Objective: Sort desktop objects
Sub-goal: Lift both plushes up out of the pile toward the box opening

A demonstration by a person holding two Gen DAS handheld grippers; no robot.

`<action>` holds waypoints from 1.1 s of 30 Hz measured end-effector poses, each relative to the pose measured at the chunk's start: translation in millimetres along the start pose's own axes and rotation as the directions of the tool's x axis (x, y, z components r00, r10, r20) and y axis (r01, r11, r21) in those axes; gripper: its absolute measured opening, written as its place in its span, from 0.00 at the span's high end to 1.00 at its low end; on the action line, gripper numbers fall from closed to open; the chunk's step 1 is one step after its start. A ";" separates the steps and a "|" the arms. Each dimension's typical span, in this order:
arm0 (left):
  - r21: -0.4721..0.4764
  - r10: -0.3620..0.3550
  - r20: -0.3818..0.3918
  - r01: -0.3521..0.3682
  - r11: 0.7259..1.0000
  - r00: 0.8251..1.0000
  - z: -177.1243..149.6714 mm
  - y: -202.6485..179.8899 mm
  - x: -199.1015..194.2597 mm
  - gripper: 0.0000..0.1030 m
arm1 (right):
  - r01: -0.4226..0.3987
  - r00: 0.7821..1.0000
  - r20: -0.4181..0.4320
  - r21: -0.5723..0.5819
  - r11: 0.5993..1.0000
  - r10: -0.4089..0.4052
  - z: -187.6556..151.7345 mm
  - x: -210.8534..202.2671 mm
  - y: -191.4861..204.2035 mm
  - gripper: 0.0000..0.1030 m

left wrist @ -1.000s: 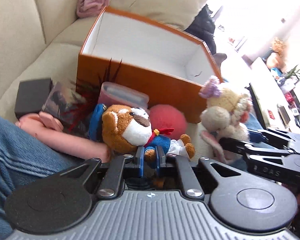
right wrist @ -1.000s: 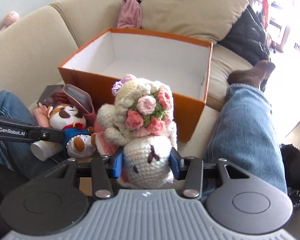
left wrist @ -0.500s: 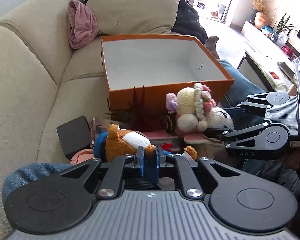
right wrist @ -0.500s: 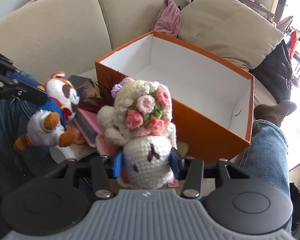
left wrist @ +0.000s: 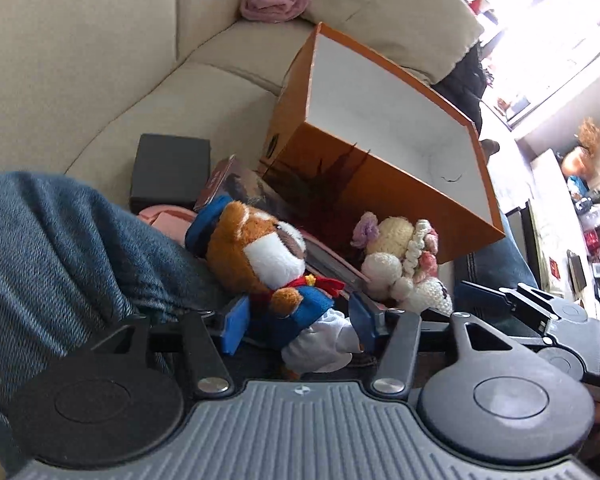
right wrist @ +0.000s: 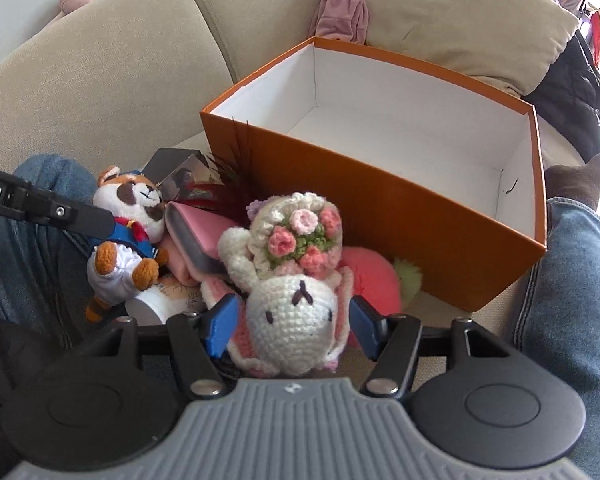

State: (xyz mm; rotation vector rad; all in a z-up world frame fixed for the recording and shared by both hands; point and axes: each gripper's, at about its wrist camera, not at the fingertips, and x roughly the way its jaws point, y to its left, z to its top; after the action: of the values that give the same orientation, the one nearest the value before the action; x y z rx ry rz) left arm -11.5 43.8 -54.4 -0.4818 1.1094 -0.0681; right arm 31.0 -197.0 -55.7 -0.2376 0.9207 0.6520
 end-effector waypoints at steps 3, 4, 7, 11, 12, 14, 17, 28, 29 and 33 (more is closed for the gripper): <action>-0.079 -0.024 -0.008 0.023 0.997 1.000 -0.5 9.4 8.9 0.38 | -0.003 1.000 -0.002 -0.032 0.999 0.003 -1.5 0.3 5.1 0.39; -0.102 -0.033 -0.005 0.032 0.994 0.999 -0.4 11.2 10.2 0.38 | -0.001 1.000 -0.004 -0.041 0.999 0.001 -2.2 1.6 7.0 0.39; -0.142 -0.039 -0.004 0.038 0.989 0.999 0.3 13.4 16.2 0.38 | 0.027 1.000 -0.004 -0.069 0.997 -0.027 -3.9 8.7 10.7 0.39; -0.173 -0.022 0.010 0.024 0.985 1.000 0.6 14.8 19.6 0.46 | 0.024 1.000 -0.007 -0.052 0.998 -0.025 -2.8 22.2 8.6 0.40; -0.171 -0.011 0.011 0.013 0.985 1.000 0.3 15.3 19.6 0.54 | 0.025 1.000 -0.007 -0.050 0.998 -0.025 -2.9 25.3 8.7 0.41; -0.161 -0.012 0.014 0.014 0.987 1.000 -0.7 17.1 19.3 0.56 | 0.034 0.999 -0.008 -0.048 0.998 -0.035 -3.8 30.0 9.6 0.46; -0.112 0.001 0.023 0.002 0.994 1.000 -1.0 12.7 16.1 0.61 | 0.034 0.999 0.000 -0.058 0.998 -0.034 -6.3 29.1 10.6 0.50; 0.134 -0.014 0.171 -0.010 0.991 0.985 11.6 -22.0 -33.3 0.72 | -0.008 0.989 0.149 -0.020 1.000 0.011 13.1 -31.9 11.7 0.55; 0.152 -0.026 0.179 -0.002 0.988 0.983 14.5 -25.7 -37.6 0.76 | -0.010 0.986 0.166 -0.019 1.000 0.013 15.9 -36.6 12.5 0.55; 0.212 -0.051 0.198 0.008 0.977 0.979 26.1 -38.2 -47.4 0.85 | -0.029 0.972 0.232 -0.014 0.999 0.031 28.2 -55.4 16.1 0.55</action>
State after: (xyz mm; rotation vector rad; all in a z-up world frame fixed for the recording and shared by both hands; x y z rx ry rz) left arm -3.2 32.2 10.3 -0.3079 0.8836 -0.1578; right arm 15.8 -194.7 6.7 -0.1527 0.6976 0.6965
